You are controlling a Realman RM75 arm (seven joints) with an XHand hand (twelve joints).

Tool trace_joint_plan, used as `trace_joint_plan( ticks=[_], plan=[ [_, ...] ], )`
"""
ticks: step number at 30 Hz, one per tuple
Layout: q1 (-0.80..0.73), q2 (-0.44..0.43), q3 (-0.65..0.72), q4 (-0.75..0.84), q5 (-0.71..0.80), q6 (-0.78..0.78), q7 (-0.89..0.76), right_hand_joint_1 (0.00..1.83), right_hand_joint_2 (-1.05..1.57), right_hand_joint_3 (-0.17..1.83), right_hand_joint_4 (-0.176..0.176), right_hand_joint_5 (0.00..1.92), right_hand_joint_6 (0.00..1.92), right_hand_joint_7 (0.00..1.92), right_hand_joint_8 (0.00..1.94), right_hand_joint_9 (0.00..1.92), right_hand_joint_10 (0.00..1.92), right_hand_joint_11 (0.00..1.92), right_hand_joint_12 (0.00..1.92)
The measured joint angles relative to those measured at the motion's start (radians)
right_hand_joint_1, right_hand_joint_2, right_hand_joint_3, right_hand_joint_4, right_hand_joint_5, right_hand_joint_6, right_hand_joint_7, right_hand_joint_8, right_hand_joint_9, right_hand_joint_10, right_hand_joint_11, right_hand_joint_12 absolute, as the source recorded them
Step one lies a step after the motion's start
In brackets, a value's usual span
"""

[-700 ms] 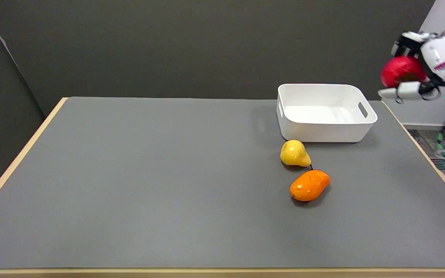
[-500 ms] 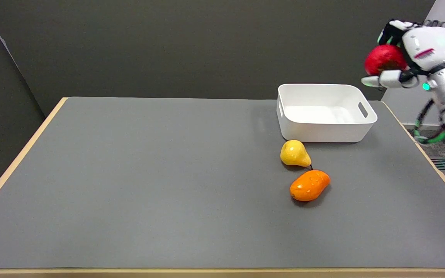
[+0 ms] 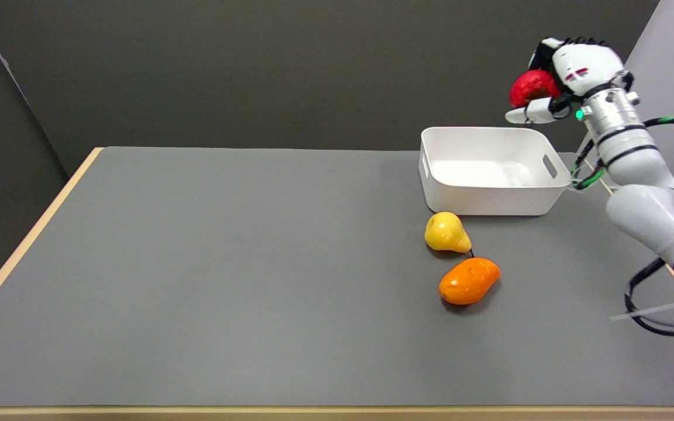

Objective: Place tomato into white box.

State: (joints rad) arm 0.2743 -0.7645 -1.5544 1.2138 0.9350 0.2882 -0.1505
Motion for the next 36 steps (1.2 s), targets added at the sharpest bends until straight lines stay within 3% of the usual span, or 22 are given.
trace_joint_plan(
  ticks=[10,13,15,16,18,21,36],
  plan=[
    [0.198,-0.019,-0.17,-0.213,-0.004,-0.061,-0.001,1.33,1.08,0.33,-0.129,0.59,1.61,0.79,1.31,0.78,1.5,0.83,1.68],
    [0.226,-0.022,-0.2,-0.249,-0.005,-0.078,-0.002,1.32,1.18,0.18,-0.143,0.5,1.57,0.75,1.37,0.74,1.55,0.67,1.67],
    [0.239,-0.023,-0.216,-0.266,-0.005,-0.089,-0.003,1.0,0.77,0.92,0.089,0.4,1.2,0.68,0.99,0.67,1.27,0.59,1.65],
    [0.244,-0.024,-0.224,-0.275,-0.005,-0.096,-0.003,0.88,0.75,0.95,0.097,0.36,1.0,0.6,0.79,0.58,1.14,0.51,1.59],
    [0.254,-0.024,-0.238,-0.287,-0.006,-0.109,-0.003,0.73,0.72,0.95,0.096,0.31,0.76,0.5,0.57,0.46,0.99,0.4,1.52],
    [0.263,-0.024,-0.252,-0.301,-0.006,-0.128,-0.004,0.63,0.69,0.95,0.093,0.29,0.61,0.43,0.48,0.39,0.88,0.31,1.46],
    [0.268,-0.015,-0.288,-0.307,-0.007,-0.169,-0.005,0.63,0.7,0.92,0.09,0.29,0.55,0.42,0.43,0.35,0.85,0.29,1.41]
  ],
)
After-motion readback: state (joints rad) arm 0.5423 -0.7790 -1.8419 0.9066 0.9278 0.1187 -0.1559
